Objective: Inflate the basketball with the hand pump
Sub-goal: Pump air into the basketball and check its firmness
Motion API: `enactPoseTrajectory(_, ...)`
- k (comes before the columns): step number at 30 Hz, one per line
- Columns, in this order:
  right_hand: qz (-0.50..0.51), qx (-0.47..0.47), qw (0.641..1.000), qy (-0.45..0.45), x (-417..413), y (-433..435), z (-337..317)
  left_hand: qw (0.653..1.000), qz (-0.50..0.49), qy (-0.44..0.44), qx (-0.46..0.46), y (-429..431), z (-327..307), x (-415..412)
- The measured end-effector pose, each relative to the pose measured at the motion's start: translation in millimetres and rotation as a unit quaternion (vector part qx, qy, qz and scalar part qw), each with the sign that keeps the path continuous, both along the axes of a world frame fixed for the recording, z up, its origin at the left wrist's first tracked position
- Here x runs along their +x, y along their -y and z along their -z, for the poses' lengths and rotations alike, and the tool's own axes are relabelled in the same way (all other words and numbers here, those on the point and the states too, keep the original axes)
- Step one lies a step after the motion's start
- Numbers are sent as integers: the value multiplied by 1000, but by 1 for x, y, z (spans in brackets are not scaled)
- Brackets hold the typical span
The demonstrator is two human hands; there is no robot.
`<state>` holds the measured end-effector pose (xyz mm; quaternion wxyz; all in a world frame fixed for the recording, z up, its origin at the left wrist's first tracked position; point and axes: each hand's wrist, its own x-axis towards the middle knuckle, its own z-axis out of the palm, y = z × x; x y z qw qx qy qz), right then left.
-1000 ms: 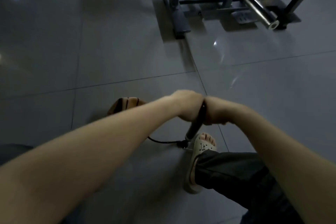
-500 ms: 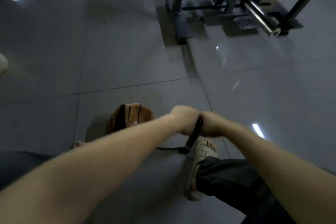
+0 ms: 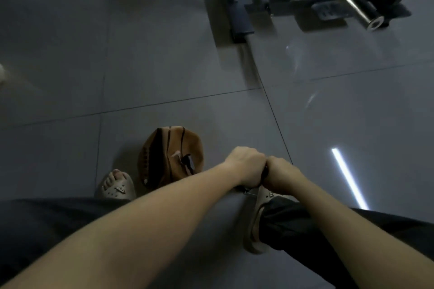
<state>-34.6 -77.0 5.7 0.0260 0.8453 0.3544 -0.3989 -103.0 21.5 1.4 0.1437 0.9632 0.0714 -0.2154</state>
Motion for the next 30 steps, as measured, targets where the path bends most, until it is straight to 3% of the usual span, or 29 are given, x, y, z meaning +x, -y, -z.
enactPoseTrajectory(7, -9, -52, 999, 8, -1, -3, 4, 997, 29, -57, 30, 0, -7, 3)
enactPoseTrajectory(9, -24, -70, 997, 15, 10, -12, -30, 997, 34, -53, 33, -8, -41, 7)
enactPoseTrajectory(13, 10, 6, 1000, -29, 54, -30, -144, 1000, 2, 9, 11, -32, -152, 29)
enactPoseTrajectory(15, 24, 24, 998, -60, 58, -28, -166, 1000, 17, 7, 0, -34, -173, 34)
enactPoseTrajectory(18, 15, -31, 999, -28, 33, -18, -113, 1000, 0, -31, 3, -20, -123, 19)
enactPoseTrajectory(22, -2, -36, 999, 14, 13, -4, -9, 999, -25, -22, -1, 1, -28, 2)
enactPoseTrajectory(26, 15, -45, 999, -10, 16, -5, 21, 998, -38, -38, -27, -3, 10, 6)
enactPoseTrajectory(30, 13, -50, 998, -17, 6, -3, 4, 998, -11, -64, -11, 1, -4, 3)
